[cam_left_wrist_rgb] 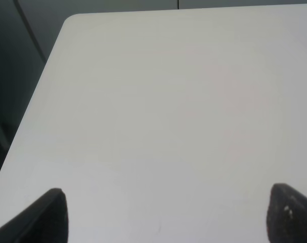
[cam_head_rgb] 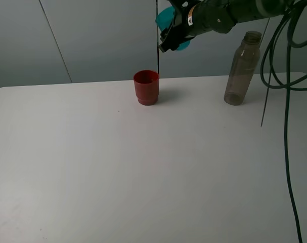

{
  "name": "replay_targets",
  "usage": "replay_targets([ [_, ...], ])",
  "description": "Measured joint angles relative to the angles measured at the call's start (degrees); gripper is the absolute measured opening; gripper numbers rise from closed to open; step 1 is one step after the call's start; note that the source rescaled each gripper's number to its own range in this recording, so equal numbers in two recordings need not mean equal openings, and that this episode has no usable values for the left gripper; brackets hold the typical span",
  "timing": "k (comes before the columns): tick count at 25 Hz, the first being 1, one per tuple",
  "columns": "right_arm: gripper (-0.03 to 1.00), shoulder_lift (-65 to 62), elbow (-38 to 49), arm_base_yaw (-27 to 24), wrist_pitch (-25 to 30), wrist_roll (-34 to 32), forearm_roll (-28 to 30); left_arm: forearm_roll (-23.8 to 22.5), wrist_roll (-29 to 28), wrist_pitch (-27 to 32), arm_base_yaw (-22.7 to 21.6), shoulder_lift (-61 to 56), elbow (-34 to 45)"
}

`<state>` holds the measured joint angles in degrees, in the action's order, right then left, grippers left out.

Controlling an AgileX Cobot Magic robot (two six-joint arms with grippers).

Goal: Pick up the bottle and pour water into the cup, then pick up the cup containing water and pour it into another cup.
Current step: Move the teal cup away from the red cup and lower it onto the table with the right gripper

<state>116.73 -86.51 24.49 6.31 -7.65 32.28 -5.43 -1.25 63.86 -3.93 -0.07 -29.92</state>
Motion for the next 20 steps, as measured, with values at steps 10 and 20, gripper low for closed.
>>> replay_targets([
  [10, 0.07, -12.78, 21.88, 0.0, -5.41, -0.59, -9.56, 0.0, 0.0, 0.0, 0.0, 0.0, 0.0],
  [20, 0.07, -15.78, 42.14, -2.38, -21.16, 0.78, -22.65, 0.0, 0.0, 0.0, 0.0, 0.0, 0.0],
])
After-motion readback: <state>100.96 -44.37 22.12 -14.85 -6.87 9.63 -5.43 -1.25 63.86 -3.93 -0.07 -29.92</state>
